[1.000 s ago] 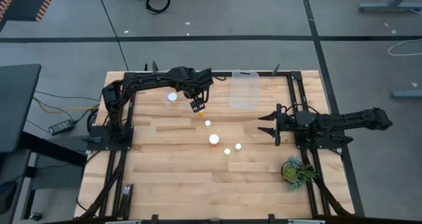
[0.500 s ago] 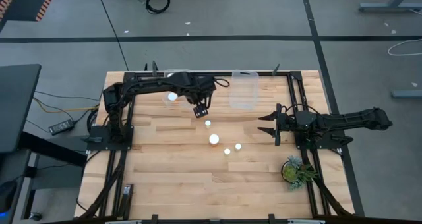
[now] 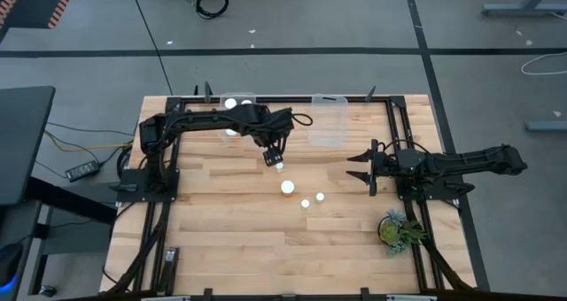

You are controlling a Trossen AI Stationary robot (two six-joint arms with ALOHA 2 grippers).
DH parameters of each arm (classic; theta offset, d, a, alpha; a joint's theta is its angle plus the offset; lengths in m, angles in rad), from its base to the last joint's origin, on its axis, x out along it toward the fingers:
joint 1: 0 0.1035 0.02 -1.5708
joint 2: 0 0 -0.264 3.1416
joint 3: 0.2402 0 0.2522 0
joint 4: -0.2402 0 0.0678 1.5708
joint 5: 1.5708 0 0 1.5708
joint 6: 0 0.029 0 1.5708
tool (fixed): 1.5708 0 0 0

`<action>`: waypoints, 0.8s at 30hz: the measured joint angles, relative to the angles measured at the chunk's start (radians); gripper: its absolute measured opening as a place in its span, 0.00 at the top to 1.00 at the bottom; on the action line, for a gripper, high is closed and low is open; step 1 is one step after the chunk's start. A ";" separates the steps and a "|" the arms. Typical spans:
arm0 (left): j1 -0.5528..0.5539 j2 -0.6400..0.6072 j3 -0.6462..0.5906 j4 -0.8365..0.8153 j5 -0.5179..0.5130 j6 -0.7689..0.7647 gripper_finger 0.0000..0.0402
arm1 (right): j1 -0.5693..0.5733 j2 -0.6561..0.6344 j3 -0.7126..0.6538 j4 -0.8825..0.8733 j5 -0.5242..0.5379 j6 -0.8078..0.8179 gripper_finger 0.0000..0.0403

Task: Pick and place medicine bottles into bin by pill shape (circle, oval)
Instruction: Put the orange capsule bottle into the left transparent bin

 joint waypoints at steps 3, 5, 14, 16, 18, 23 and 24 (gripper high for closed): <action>-0.007 0.000 0.000 0.024 0.034 -0.009 0.29 | 0.000 0.000 0.000 0.000 0.000 0.000 0.46; -0.013 0.000 0.000 0.037 0.052 -0.016 0.29 | 0.000 0.000 0.000 0.000 0.000 0.000 0.46; -0.050 0.000 0.000 0.078 0.109 -0.029 0.29 | 0.000 0.000 0.000 0.000 0.000 0.000 0.46; -0.061 0.000 0.000 0.084 0.117 -0.031 0.29 | 0.000 0.000 0.000 0.000 0.000 0.000 0.46; -0.072 0.000 0.000 0.090 0.118 -0.034 0.29 | 0.000 0.000 0.000 0.000 0.000 0.000 0.46; -0.099 0.000 0.000 0.106 0.118 -0.048 0.29 | 0.000 0.000 0.000 0.000 0.000 0.000 0.46; -0.105 0.000 0.000 0.110 0.118 -0.049 0.29 | 0.000 0.000 0.000 0.000 0.000 0.000 0.46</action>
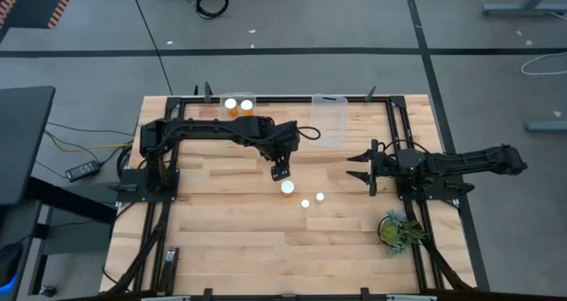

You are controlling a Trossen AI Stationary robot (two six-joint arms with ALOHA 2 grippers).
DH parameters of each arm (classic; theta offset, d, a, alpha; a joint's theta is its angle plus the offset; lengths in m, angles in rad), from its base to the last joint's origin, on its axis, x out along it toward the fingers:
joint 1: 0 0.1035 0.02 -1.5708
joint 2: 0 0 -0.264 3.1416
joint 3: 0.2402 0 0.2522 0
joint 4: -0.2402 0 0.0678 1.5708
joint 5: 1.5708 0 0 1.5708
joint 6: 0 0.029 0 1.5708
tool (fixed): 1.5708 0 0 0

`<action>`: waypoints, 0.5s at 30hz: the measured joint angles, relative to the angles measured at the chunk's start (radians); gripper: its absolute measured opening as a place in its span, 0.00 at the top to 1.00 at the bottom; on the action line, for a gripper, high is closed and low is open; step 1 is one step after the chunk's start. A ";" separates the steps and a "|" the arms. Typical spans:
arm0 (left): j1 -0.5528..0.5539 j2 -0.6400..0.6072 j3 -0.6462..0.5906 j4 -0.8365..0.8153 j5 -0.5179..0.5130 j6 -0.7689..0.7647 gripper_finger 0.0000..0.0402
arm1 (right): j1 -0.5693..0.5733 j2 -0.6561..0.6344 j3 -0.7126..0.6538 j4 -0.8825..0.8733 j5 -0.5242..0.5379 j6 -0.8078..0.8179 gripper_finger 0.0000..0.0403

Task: Pick and place medicine bottles into bin by pill shape (circle, oval)
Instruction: Put the orange capsule bottle into the left transparent bin

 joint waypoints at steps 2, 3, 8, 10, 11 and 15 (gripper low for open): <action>-0.010 0.000 0.000 0.009 0.000 0.000 0.29 | 0.000 0.000 0.000 0.000 0.000 0.000 0.46; -0.015 0.000 0.000 0.014 0.000 0.000 0.29 | 0.000 0.000 0.000 0.000 0.000 0.000 0.46; -0.043 0.002 0.000 0.046 0.000 0.001 0.29 | 0.000 0.000 0.000 0.000 0.000 0.000 0.46; -0.054 0.006 0.000 0.056 0.000 0.007 0.29 | 0.000 0.000 0.000 0.000 0.000 0.000 0.46; -0.059 0.007 0.000 0.058 0.000 0.008 0.29 | 0.000 0.000 0.000 0.000 0.000 0.000 0.46; -0.077 0.007 0.000 0.082 0.000 0.021 0.29 | 0.000 0.000 0.000 0.000 0.000 0.000 0.46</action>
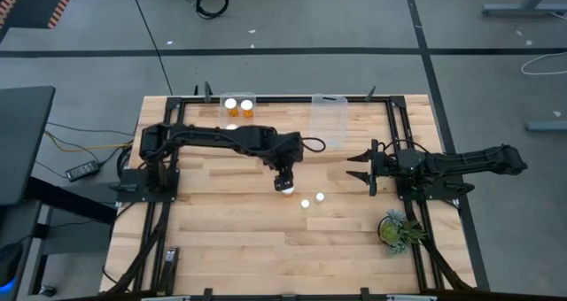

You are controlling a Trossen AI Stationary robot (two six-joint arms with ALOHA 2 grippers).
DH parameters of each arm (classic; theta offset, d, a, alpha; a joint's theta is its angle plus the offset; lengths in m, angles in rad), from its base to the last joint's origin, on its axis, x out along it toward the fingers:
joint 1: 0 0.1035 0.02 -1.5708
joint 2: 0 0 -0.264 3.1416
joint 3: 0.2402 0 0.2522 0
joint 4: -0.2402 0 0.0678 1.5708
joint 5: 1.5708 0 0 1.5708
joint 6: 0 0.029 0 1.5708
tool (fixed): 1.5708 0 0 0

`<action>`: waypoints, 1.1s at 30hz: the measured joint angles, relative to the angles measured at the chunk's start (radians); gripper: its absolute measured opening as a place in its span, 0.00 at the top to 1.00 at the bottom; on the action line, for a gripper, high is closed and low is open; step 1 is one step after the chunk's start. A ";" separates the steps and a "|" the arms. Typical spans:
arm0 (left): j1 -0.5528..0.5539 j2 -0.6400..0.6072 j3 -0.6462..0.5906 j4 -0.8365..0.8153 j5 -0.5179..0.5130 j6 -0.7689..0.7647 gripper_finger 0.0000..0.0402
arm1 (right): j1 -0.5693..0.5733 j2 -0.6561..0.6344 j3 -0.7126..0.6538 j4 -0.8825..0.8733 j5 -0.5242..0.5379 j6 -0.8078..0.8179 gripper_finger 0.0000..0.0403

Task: Pick and place medicine bottles into bin by pill shape (circle, oval)
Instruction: Put the orange capsule bottle into the left transparent bin

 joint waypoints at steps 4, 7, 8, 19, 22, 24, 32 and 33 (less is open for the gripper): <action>-0.019 0.000 0.000 0.030 -0.001 0.005 0.29 | 0.000 0.000 0.000 0.000 0.000 0.000 0.46; -0.030 0.000 0.000 0.030 -0.001 0.006 0.29 | 0.000 0.000 0.000 0.000 0.000 0.000 0.46; -0.034 0.000 0.000 0.032 -0.001 0.006 0.29 | 0.000 0.000 0.000 0.000 0.000 0.000 0.46; -0.090 0.010 0.000 0.080 -0.003 0.006 0.29 | 0.000 0.000 0.000 0.000 0.000 0.000 0.46; -0.106 0.018 0.000 0.089 -0.011 0.007 0.29 | 0.000 0.000 0.000 0.000 0.000 0.000 0.46; -0.114 0.026 -0.001 0.081 -0.025 0.007 0.29 | 0.000 0.000 0.000 0.000 0.000 0.000 0.46; -0.138 0.064 -0.001 0.087 -0.045 0.007 0.29 | 0.000 0.002 0.000 0.000 0.000 0.000 0.46; -0.139 0.071 -0.001 0.090 -0.046 0.006 0.29 | 0.000 0.003 0.000 0.000 0.000 0.000 0.46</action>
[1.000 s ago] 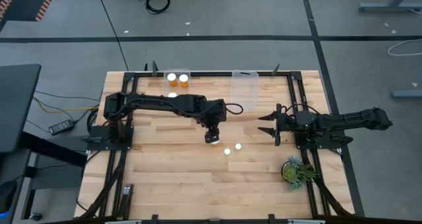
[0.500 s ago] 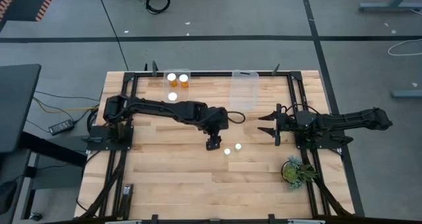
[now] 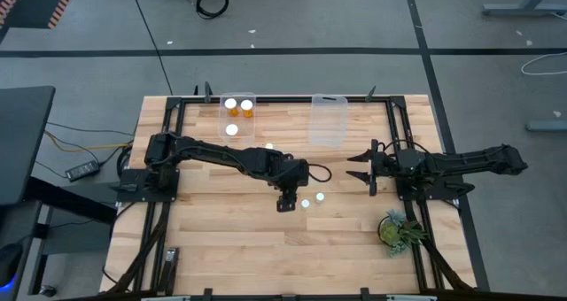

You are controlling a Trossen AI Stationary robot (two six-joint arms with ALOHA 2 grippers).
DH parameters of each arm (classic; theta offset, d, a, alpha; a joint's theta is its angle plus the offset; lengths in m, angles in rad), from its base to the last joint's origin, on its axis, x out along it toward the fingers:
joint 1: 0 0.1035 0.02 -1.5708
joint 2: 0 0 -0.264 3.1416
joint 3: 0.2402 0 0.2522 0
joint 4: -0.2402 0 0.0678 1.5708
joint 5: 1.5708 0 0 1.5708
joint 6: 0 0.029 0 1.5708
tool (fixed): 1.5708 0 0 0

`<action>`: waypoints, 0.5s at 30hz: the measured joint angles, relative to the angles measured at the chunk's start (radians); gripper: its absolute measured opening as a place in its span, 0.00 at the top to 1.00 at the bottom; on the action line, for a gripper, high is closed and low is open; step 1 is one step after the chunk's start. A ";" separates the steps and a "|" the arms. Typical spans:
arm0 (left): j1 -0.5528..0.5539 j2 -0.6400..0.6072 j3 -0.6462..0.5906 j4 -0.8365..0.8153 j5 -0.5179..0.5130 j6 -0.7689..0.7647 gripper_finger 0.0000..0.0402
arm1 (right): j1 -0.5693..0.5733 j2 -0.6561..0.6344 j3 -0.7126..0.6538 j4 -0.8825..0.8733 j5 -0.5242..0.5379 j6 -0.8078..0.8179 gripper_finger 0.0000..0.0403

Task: Pick and place medicine bottles into bin by pill shape (circle, oval)
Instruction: Put the orange capsule bottle into the left transparent bin

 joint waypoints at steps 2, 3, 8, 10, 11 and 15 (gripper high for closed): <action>-0.001 0.007 0.001 0.009 -0.001 0.000 0.29 | 0.000 0.001 0.000 0.001 0.000 0.000 0.46; -0.001 0.007 0.000 -0.004 -0.002 0.000 0.29 | 0.000 0.004 0.000 0.000 0.000 0.000 0.46; -0.004 0.028 0.000 -0.002 -0.021 0.001 0.29 | 0.000 0.008 0.000 0.000 0.000 0.000 0.46; -0.005 0.036 0.002 0.011 -0.022 0.008 0.29 | 0.000 0.009 0.000 0.000 0.000 0.000 0.46; -0.005 0.041 0.002 0.002 -0.022 0.010 0.29 | 0.000 0.011 0.000 0.000 0.000 0.000 0.46; -0.005 0.057 0.001 0.002 -0.021 0.027 0.29 | 0.000 0.012 0.000 0.000 0.000 0.000 0.46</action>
